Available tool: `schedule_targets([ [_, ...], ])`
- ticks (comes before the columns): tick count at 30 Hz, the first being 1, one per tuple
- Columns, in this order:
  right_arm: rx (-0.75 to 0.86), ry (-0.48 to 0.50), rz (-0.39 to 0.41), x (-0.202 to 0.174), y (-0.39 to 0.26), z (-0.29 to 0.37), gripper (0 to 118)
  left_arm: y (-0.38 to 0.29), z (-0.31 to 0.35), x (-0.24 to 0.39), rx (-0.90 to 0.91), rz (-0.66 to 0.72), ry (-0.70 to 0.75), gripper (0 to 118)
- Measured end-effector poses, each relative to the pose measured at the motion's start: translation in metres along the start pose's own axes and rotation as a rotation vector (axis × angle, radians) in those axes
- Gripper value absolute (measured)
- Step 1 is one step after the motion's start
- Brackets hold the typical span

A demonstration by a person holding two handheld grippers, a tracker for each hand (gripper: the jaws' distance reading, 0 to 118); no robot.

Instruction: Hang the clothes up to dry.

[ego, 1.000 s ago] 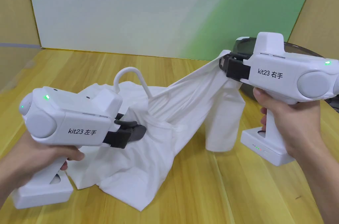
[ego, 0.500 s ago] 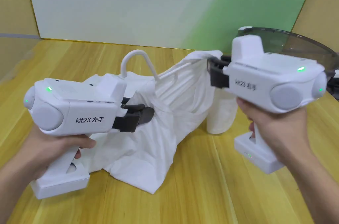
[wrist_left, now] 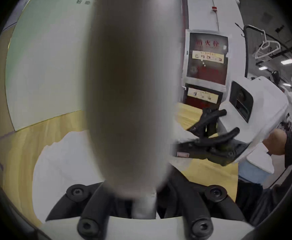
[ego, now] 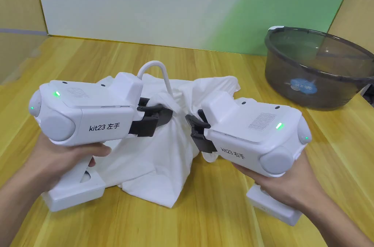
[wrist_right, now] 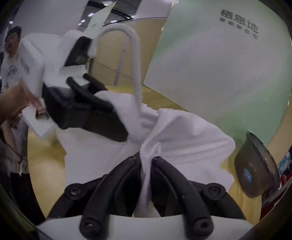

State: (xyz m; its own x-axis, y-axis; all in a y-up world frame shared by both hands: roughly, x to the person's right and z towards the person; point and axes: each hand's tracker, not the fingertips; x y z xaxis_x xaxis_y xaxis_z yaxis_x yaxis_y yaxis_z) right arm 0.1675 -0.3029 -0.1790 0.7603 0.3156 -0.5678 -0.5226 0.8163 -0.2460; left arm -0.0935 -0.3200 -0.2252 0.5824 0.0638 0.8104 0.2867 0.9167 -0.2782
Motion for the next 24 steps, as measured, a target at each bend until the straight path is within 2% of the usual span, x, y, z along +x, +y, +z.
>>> schedule_targets([
  [2, 0.018, 0.083, 0.001, -0.003, -0.003, 0.003, 8, -0.005, 0.001, 0.002, 0.025, 0.017, -0.013, 2],
  [3, 0.012, 0.151, 0.028, -0.004, -0.005, 0.004, 8, -0.007, 0.003, 0.005, 0.024, -0.006, -0.007, 2],
  [6, -0.03, 0.206, 0.189, -0.021, -0.006, 0.003, 8, -0.007, -0.002, 0.008, 0.012, -0.016, -0.023, 2],
  [7, -0.078, 0.275, 0.195, -0.023, -0.005, 0.001, 8, -0.009, -0.003, 0.009, 0.008, -0.025, -0.019, 2],
  [10, -0.077, 0.321, 0.226, -0.025, -0.005, 0.003, 9, -0.005, -0.003, 0.011, 0.015, -0.04, -0.032, 2],
  [12, -0.062, 0.319, 0.171, -0.016, -0.004, 0.003, 12, -0.003, 0.0, 0.01, 0.017, -0.045, -0.047, 2],
  [13, -0.057, 0.338, 0.158, -0.011, -0.005, 0.004, 27, -0.003, 0.0, 0.01, 0.022, -0.04, -0.049, 2],
  [14, -0.054, 0.346, 0.149, -0.007, -0.004, 0.004, 53, -0.003, 0.0, 0.01, 0.024, -0.037, -0.049, 2],
  [15, -0.051, 0.357, 0.137, -0.001, -0.003, 0.006, 89, -0.004, 0.0, 0.01, 0.028, -0.034, -0.06, 2],
  [16, -0.036, 0.423, 0.112, 0.004, -0.003, 0.008, 104, -0.003, 0.002, 0.005, 0.031, -0.031, -0.069, 2],
  [17, -0.017, 0.48, 0.127, 0.007, -0.002, 0.014, 109, -0.003, 0.002, 0.005, 0.036, -0.027, -0.066, 2],
  [18, 0.029, 0.507, 0.166, 0.013, 0.002, 0.023, 109, -0.003, 0.002, 0.004, 0.039, -0.03, -0.071, 2],
  [19, 0.081, 0.525, 0.195, 0.021, 0.009, 0.037, 118, -0.002, 0.002, 0.004, 0.034, -0.029, -0.08, 2],
  [20, 0.129, 0.545, 0.205, 0.03, 0.016, 0.048, 118, -0.002, 0.004, 0.005, 0.026, -0.037, -0.09, 2],
  [21, 0.172, 0.536, 0.202, 0.045, 0.029, 0.059, 118, -0.002, 0.003, 0.006, 0.026, -0.047, -0.091, 2],
  [23, 0.14, 0.511, 0.19, 0.073, 0.052, 0.062, 118, -0.001, 0.001, 0.007, 0.021, -0.053, -0.105, 2],
  [24, 0.114, 0.495, 0.213, 0.086, 0.065, 0.059, 118, -0.001, 0.004, 0.007, 0.019, -0.058, -0.11, 2],
])
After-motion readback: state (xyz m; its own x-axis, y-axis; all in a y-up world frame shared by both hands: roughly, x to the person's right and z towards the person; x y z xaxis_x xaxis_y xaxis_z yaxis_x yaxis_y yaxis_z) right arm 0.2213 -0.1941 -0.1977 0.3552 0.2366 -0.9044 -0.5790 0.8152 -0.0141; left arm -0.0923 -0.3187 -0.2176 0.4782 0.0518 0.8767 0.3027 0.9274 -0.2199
